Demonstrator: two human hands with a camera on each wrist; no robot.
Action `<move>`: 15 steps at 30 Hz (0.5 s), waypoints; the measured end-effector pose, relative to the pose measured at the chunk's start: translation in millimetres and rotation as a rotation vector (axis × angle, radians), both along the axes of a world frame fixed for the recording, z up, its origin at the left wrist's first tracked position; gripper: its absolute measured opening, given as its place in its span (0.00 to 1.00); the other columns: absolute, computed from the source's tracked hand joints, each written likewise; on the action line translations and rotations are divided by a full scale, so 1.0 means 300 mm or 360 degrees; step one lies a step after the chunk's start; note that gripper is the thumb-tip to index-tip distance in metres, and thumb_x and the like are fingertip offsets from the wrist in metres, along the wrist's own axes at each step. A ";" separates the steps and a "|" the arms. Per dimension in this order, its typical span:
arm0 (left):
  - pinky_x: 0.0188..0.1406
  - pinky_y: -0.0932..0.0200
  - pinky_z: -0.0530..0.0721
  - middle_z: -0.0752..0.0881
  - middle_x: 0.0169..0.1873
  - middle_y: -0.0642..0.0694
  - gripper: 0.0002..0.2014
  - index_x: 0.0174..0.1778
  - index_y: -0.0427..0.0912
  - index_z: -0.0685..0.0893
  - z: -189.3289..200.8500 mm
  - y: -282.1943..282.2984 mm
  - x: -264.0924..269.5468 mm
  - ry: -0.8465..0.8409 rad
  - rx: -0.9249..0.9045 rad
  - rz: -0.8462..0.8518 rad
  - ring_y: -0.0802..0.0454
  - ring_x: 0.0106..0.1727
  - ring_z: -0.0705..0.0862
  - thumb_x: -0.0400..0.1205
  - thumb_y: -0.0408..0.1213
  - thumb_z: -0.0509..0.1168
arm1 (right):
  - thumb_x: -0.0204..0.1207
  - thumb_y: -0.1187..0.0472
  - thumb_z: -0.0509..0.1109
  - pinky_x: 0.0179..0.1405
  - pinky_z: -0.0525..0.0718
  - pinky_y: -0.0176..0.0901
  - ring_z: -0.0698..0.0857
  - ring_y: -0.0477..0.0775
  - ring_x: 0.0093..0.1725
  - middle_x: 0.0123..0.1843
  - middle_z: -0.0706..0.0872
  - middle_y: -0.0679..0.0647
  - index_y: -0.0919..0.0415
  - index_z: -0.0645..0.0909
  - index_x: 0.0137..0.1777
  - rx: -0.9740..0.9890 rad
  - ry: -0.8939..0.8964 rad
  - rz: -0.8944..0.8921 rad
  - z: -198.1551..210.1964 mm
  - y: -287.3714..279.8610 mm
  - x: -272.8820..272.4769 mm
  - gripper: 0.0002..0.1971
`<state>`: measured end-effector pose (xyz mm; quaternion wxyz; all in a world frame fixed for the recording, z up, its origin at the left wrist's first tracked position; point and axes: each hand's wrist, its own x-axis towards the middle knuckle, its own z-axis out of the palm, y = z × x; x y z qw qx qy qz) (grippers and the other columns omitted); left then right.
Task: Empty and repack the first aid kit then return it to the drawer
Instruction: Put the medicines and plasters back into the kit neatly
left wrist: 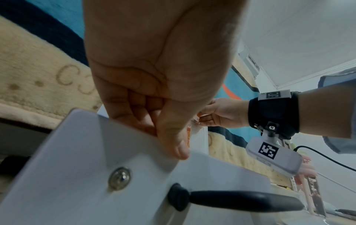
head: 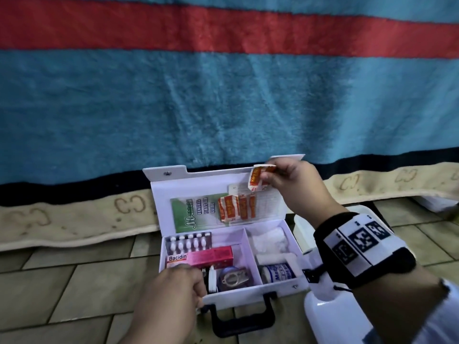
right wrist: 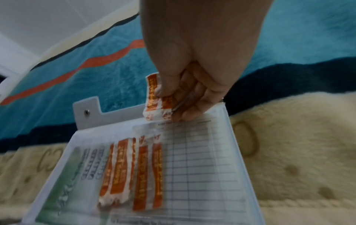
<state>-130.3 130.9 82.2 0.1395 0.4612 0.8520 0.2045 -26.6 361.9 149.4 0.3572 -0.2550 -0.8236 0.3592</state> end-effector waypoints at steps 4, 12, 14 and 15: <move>0.29 0.78 0.71 0.74 0.29 0.89 0.10 0.26 0.55 0.78 -0.004 0.006 -0.003 0.0032 0.0008 -0.0006 0.74 0.32 0.78 0.70 0.35 0.62 | 0.73 0.70 0.73 0.40 0.82 0.29 0.81 0.35 0.31 0.33 0.86 0.47 0.62 0.87 0.41 -0.0064 0.0008 0.0059 -0.017 0.023 0.001 0.04; 0.29 0.77 0.71 0.86 0.30 0.63 0.12 0.25 0.56 0.78 -0.025 0.004 -0.008 0.0074 0.0019 0.0021 0.73 0.37 0.82 0.69 0.33 0.62 | 0.72 0.69 0.74 0.51 0.85 0.42 0.90 0.48 0.43 0.39 0.92 0.51 0.60 0.90 0.41 0.0136 0.0145 0.0072 -0.027 0.024 0.010 0.05; 0.30 0.77 0.72 0.85 0.28 0.64 0.12 0.25 0.56 0.78 -0.027 0.003 -0.010 0.0075 0.0010 0.0013 0.73 0.36 0.82 0.69 0.34 0.63 | 0.72 0.67 0.74 0.52 0.85 0.42 0.89 0.45 0.44 0.39 0.92 0.47 0.56 0.91 0.41 0.0271 0.0021 0.0074 -0.025 0.023 0.011 0.07; 0.31 0.77 0.72 0.84 0.28 0.65 0.11 0.25 0.55 0.78 -0.027 0.003 -0.010 0.0066 0.0005 0.0008 0.72 0.37 0.82 0.69 0.34 0.63 | 0.71 0.66 0.74 0.52 0.84 0.41 0.89 0.43 0.44 0.40 0.92 0.45 0.54 0.91 0.42 0.0345 -0.0061 0.0067 -0.026 0.023 0.012 0.07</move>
